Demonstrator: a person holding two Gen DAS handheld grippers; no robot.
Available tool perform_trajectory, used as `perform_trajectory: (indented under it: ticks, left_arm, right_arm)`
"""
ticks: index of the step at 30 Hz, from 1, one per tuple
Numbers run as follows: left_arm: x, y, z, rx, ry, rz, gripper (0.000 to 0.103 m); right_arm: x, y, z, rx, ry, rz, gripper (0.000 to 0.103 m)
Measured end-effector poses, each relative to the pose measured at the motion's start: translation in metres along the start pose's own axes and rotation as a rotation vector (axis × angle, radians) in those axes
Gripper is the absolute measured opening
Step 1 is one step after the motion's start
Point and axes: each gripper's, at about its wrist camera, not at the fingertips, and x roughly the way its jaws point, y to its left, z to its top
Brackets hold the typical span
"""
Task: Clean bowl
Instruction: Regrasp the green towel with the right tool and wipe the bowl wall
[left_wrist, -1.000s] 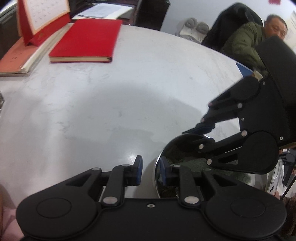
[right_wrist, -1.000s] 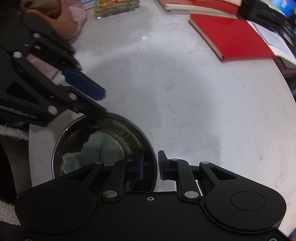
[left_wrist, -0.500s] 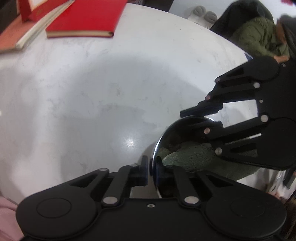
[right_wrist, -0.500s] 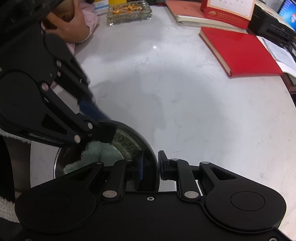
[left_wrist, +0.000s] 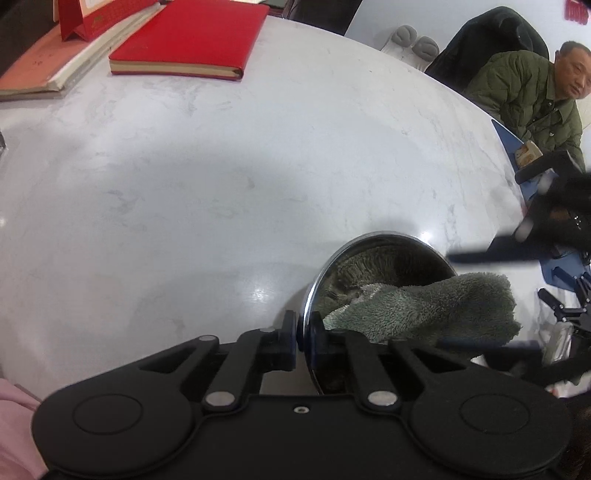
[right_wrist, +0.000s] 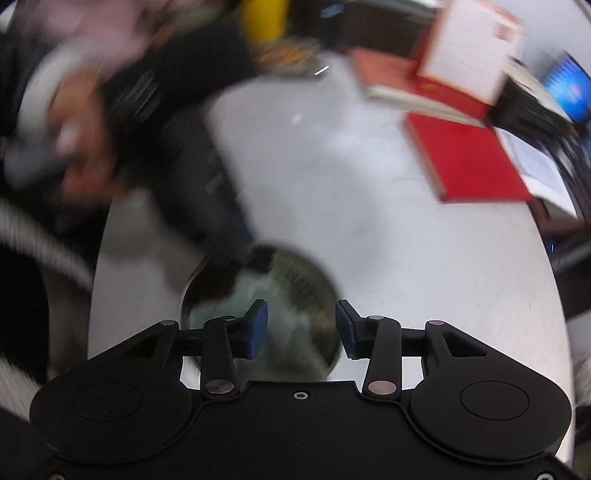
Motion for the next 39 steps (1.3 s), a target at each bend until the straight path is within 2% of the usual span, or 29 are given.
perform_trajectory:
  ticks: [3, 6, 13, 17, 20, 24, 32, 37, 39]
  left_arm:
    - [-0.002, -0.001, -0.003, 0.014, -0.005, 0.005, 0.006]
    - [-0.002, -0.001, -0.003, 0.029, -0.009, 0.010, 0.006]
    - [0.000, 0.003, -0.001, 0.018, -0.017, -0.001, 0.006]
    - [0.000, 0.003, 0.000, 0.027, -0.017, -0.007, 0.006]
    - [0.000, 0.004, 0.000, 0.031, -0.014, -0.010, 0.006]
    - [0.000, 0.003, 0.001, 0.044, -0.009, -0.008, 0.007]
    - [0.000, 0.001, 0.000, 0.059, 0.000, -0.001, 0.008]
    - [0.000, -0.003, -0.003, 0.056, -0.016, 0.020, 0.007]
    - [0.000, -0.004, -0.004, 0.055, -0.019, 0.022, 0.007]
  right_arm:
    - [0.025, 0.014, 0.006, -0.055, 0.071, 0.001, 0.040]
    - [0.044, 0.012, 0.012, -0.058, 0.121, 0.017, 0.040]
    - [0.066, 0.003, 0.016, -0.026, 0.150, 0.059, 0.039]
    - [0.065, 0.004, 0.014, -0.037, 0.130, 0.028, 0.025]
    - [0.059, 0.001, 0.016, -0.061, 0.104, -0.023, 0.019]
    - [0.053, -0.002, 0.018, -0.164, 0.079, -0.102, 0.019]
    - [0.078, 0.010, 0.021, -0.394, 0.075, -0.168, 0.019]
    - [0.085, 0.002, 0.022, -0.330, 0.101, -0.141, 0.019]
    - [0.088, -0.003, 0.021, -0.247, 0.117, -0.112, 0.019]
